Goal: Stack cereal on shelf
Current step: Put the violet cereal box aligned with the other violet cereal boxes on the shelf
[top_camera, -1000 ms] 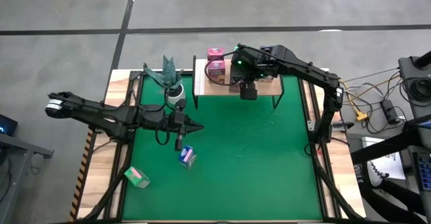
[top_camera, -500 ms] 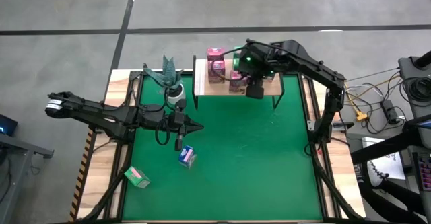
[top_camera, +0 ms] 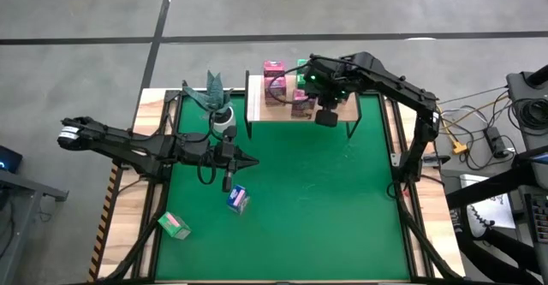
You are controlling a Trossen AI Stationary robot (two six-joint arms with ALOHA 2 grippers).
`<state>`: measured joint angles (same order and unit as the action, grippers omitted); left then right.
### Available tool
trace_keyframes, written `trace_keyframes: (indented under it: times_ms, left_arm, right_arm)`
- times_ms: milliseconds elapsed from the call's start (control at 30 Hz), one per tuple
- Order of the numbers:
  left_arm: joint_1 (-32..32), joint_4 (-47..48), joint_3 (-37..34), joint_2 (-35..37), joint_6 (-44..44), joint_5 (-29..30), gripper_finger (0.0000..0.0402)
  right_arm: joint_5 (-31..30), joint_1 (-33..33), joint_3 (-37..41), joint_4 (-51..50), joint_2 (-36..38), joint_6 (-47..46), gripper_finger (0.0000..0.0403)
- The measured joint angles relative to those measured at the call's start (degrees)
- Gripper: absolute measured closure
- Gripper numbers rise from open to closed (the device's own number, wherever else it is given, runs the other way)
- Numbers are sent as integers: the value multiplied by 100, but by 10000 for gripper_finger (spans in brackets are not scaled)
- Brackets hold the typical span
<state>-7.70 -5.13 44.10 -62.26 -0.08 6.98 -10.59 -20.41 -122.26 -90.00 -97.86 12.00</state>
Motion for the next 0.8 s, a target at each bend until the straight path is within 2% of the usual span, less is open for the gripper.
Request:
trace_keyframes:
  times_ms: [300,800]
  left_arm:
    - [1,2,0,0,0,-1,402]
    - [0,1,0,0,2,-2,402]
  right_arm:
    - [-7,-363,522,365,0,127,394]
    - [-1,-364,536,1188,-9,436,394]
